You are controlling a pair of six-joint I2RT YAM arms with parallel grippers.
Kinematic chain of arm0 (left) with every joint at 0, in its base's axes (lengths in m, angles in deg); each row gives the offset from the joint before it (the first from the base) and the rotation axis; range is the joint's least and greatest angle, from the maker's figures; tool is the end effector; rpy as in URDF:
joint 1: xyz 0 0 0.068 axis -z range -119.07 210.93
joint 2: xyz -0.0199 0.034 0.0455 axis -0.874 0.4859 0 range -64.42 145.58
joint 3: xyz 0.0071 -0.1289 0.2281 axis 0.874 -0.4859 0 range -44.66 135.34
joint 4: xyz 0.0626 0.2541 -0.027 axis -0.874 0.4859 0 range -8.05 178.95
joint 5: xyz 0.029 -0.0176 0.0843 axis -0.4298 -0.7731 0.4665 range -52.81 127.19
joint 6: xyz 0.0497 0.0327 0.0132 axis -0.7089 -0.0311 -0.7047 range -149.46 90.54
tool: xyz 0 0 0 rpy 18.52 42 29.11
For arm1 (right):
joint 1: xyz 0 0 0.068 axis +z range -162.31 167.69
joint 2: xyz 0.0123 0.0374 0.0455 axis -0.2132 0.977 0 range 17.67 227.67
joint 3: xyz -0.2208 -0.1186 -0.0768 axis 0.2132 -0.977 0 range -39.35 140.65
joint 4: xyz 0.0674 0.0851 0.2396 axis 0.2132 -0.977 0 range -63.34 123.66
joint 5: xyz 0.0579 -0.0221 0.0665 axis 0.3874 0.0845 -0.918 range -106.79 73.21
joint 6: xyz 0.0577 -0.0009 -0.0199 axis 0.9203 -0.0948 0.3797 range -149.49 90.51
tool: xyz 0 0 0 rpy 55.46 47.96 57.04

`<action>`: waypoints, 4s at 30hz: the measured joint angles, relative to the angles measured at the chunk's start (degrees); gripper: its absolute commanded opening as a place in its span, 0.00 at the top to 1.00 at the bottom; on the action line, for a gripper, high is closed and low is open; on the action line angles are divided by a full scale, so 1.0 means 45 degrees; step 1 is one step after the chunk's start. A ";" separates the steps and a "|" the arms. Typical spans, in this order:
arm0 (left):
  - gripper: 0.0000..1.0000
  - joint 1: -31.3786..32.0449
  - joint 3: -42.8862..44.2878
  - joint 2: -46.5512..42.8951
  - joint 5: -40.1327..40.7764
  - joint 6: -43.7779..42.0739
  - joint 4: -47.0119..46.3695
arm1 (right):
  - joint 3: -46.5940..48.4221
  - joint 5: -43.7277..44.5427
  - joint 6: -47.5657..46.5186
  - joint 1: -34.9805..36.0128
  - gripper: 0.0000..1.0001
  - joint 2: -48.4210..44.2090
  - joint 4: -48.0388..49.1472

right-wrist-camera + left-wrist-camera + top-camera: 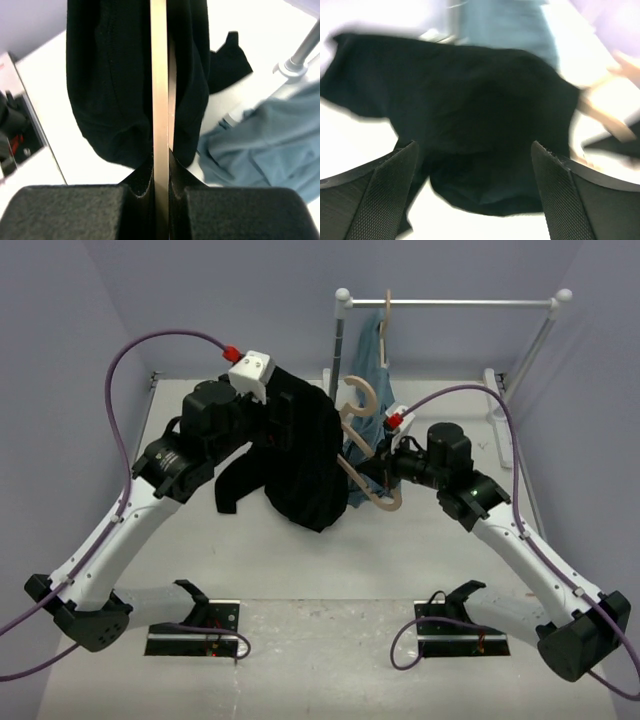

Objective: Place the t-shirt on the hanger

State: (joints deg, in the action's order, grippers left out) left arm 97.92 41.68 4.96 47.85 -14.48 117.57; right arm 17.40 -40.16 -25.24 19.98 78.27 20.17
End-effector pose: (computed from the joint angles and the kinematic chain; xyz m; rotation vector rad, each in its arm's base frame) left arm 0.2143 -0.1510 0.4415 0.2391 1.8999 -0.4406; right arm 0.2072 0.1523 0.3425 -0.7438 1.7809 0.8147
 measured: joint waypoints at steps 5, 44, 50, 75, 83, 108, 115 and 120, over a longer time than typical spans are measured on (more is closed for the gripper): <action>0.00 0.0034 -0.1094 -0.1500 -0.3933 -0.3660 -0.1301 | 0.0038 -0.2738 -0.2685 -0.1898 1.00 -0.0280 -0.1801; 0.00 -0.0292 -0.0569 -0.0185 -1.0676 -0.9937 0.1329 | 0.2373 -0.7714 -0.8442 -0.3597 1.00 0.0541 -0.6783; 0.00 -0.0194 -0.1105 -0.1037 -0.9201 -0.9267 0.0226 | 0.2373 -0.7703 -0.8366 -0.3602 1.00 0.0578 -0.6575; 1.00 -0.0211 0.1098 0.0924 -1.1338 -1.0917 0.3414 | 0.2813 -0.7258 -0.9643 -0.3573 1.00 0.0889 -0.8158; 1.00 -0.0141 0.0572 0.0782 -1.1544 -1.0760 0.3204 | 0.1297 -0.6620 -0.6281 -0.3589 0.01 -0.0491 -0.4208; 1.00 -0.0131 -0.5613 -0.5407 -0.7893 -0.3966 -0.2848 | -0.6394 0.2625 1.0375 0.2393 0.26 -0.1501 0.7927; 1.00 -0.0135 -0.6070 -0.5492 -0.8263 -0.2413 -0.3812 | -0.4899 0.5233 1.0453 0.4644 0.23 0.1035 0.9808; 1.00 -0.0187 -0.6385 -0.5616 -0.8760 -0.1148 -0.4996 | -0.4162 0.7143 1.0200 0.5237 0.24 0.2411 0.9873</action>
State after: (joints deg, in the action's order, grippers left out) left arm 97.08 12.95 -20.31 8.43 -19.65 95.09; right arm -1.33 -8.02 20.66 43.55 89.12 64.60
